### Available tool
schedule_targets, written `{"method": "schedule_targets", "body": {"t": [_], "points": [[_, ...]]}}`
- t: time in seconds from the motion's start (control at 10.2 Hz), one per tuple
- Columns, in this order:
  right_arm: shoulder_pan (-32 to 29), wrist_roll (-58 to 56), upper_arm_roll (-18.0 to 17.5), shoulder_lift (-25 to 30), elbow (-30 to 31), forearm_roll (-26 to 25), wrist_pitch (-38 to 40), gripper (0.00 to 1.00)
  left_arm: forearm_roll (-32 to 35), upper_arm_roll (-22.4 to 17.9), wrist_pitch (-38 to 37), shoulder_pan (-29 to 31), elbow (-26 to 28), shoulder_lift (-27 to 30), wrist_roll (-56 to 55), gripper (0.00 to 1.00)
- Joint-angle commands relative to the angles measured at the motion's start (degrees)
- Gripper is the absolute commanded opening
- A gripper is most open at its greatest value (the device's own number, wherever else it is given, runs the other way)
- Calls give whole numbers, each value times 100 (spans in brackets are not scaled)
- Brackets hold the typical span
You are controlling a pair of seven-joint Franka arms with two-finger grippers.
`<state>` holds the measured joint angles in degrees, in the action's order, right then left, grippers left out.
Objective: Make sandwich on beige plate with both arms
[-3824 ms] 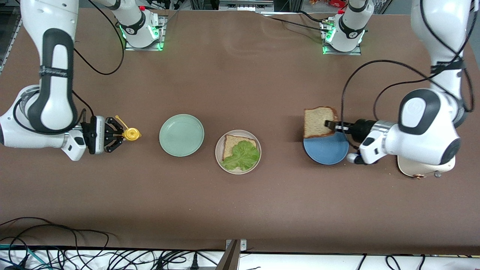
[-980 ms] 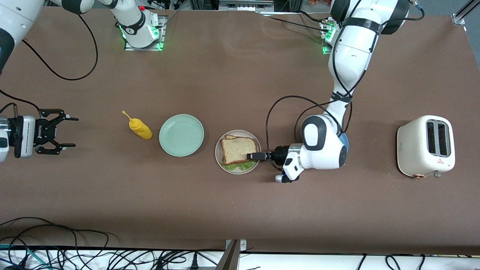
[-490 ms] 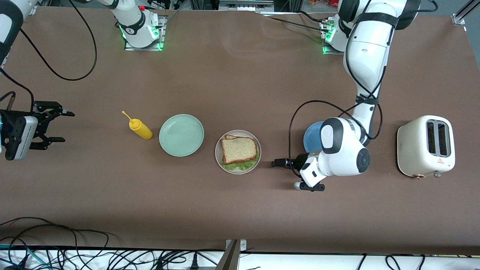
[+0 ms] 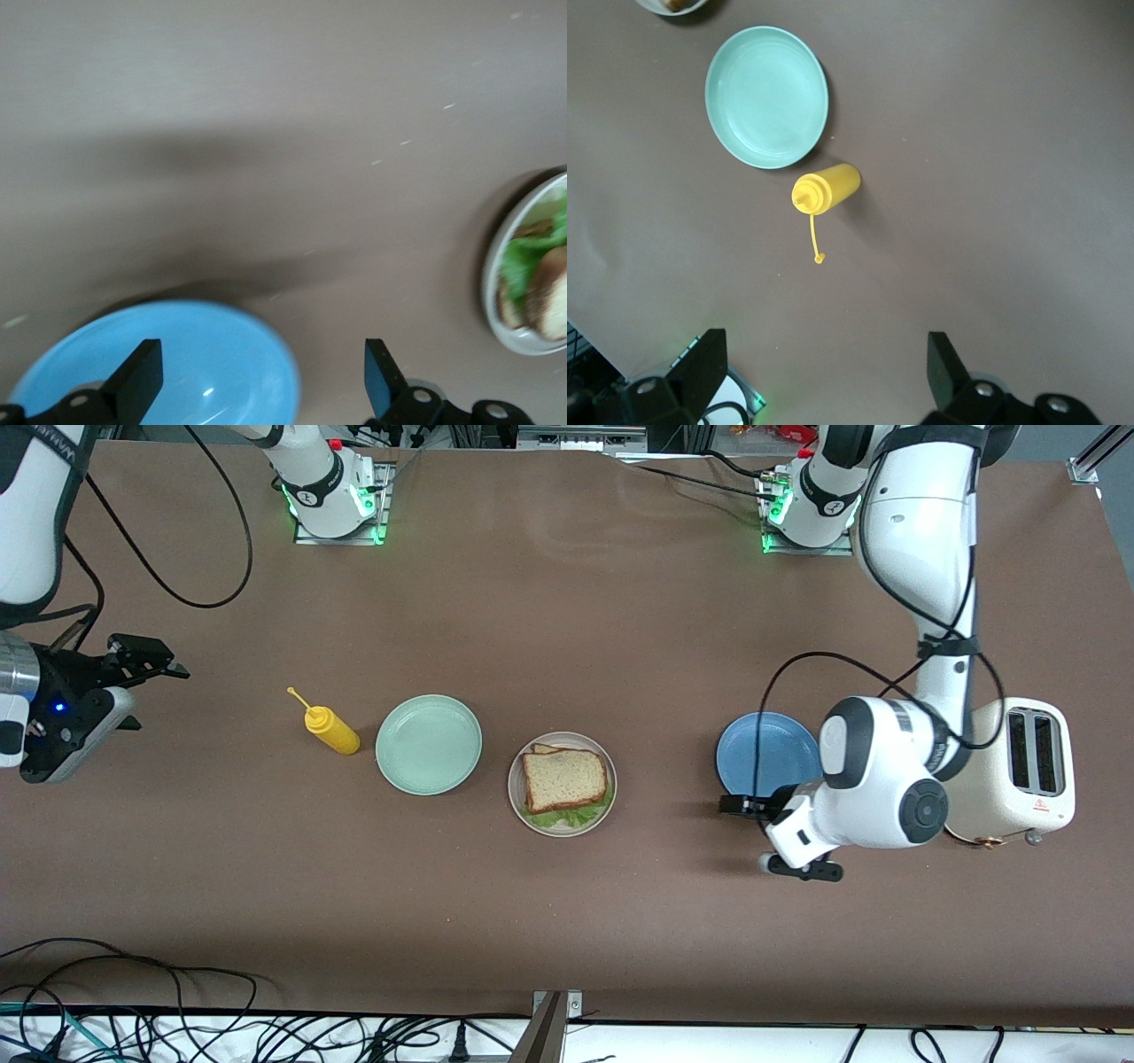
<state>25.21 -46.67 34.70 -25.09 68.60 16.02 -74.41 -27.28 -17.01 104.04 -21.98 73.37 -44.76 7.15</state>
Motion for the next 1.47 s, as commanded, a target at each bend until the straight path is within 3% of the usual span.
{"method": "schedule_targets", "body": {"t": [0.0, 0.2, 0.39, 0.49, 0.88, 1.18, 1.37], "points": [[-680, 1304, -1442, 740, 635, -861, -248, 100, 887, -197, -654, 97, 125, 493, -56, 100], [-1007, 2141, -2114, 1415, 1590, -1451, -869, 100, 1372, -224, -1077, 299, 116, 836, -47, 100], [-1717, 3394, -2990, 2232, 2802, -1846, -1774, 100, 1855, -242, -1420, 335, 107, 1170, -56, 100], [-1886, 3958, -3152, 2550, 3199, -1822, -1909, 100, 2049, -268, -1569, 326, 90, 1311, -64, 100], [-2309, 3999, -3153, 2931, 3221, -1690, -1927, 100, 2341, -198, -1852, 502, 317, 2127, -143, 100], [-2371, 4052, -3162, 2825, 3072, -1673, -1849, 100, 2812, 678, -1931, 1186, 791, 2874, -161, 100], [-2397, 4061, -3197, 2677, 2854, -1664, -1613, 100, 2947, 742, -1940, 1188, 1169, 3384, -423, 100]]}}
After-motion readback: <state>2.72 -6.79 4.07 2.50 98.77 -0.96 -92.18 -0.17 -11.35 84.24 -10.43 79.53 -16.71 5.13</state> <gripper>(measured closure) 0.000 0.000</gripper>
